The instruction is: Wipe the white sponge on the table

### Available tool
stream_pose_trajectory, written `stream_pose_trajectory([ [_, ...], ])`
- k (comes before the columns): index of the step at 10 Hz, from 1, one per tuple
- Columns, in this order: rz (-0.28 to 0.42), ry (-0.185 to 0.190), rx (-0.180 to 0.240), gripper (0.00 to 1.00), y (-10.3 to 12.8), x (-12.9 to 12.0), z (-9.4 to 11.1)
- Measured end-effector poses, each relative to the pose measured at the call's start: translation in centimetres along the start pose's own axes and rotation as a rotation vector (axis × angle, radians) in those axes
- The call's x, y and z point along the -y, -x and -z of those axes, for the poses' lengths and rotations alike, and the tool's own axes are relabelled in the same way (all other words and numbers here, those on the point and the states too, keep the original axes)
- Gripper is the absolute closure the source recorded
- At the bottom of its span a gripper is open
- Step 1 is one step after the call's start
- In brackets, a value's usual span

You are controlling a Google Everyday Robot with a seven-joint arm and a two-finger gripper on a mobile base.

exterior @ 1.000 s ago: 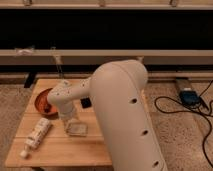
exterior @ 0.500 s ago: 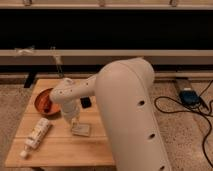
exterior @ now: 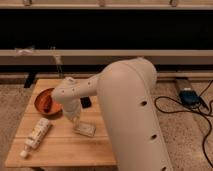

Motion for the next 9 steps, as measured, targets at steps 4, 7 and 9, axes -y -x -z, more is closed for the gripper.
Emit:
stream_pose_trajectory([
  [4,-0.02,-0.002,0.018,0.66,-0.13,1.04,0.7],
  [7,-0.01,0.003,0.021,0.4,-0.24,0.99,0.9],
  [9,-0.008,0.005,0.02,0.38,-0.26,1.02,0.91],
])
